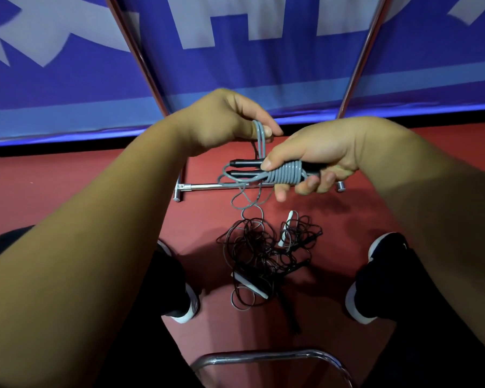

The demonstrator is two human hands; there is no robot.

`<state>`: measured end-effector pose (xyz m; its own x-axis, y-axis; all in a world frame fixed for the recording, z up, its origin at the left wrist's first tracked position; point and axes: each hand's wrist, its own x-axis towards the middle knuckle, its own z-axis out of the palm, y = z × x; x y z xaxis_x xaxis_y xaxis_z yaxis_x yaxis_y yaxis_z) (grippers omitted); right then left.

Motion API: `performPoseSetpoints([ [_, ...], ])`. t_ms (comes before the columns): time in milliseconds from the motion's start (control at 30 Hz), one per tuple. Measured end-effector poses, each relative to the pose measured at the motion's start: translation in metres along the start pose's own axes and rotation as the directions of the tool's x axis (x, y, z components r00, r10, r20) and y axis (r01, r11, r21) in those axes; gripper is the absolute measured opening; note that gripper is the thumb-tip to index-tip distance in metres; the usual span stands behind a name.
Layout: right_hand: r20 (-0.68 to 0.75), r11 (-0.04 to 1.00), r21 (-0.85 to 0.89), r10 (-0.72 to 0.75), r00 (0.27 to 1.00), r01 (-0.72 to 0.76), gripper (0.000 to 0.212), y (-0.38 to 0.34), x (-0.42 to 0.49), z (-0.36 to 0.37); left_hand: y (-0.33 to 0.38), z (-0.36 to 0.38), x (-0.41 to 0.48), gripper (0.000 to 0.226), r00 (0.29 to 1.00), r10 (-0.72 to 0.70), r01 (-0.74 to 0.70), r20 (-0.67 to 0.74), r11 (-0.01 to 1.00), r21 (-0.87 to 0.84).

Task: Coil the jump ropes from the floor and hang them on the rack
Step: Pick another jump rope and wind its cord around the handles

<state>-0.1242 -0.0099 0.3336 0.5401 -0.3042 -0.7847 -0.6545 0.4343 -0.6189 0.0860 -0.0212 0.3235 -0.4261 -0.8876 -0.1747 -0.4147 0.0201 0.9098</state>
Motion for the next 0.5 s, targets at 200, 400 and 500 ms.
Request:
performPoseSetpoints([
  [200,-0.357,0.986,0.098,-0.090,0.930,0.133,0.038,0.008,0.021,-0.021,0.023,-0.006,-0.001,0.014,0.997,0.067,-0.020,-0.049,0.765,0.644],
  [400,-0.481,0.870,0.312,-0.202,0.853,0.382,0.029,0.011,0.030,-0.026,0.020,0.005,0.002,0.014,0.998,-0.027,0.055,-0.050,0.660,0.749],
  [500,-0.439,0.793,0.410,-0.261,0.860,0.450,0.029,0.009,0.028,-0.023,0.007,0.008,0.003,0.029,0.980,-0.155,0.197,-0.122,0.734,0.650],
])
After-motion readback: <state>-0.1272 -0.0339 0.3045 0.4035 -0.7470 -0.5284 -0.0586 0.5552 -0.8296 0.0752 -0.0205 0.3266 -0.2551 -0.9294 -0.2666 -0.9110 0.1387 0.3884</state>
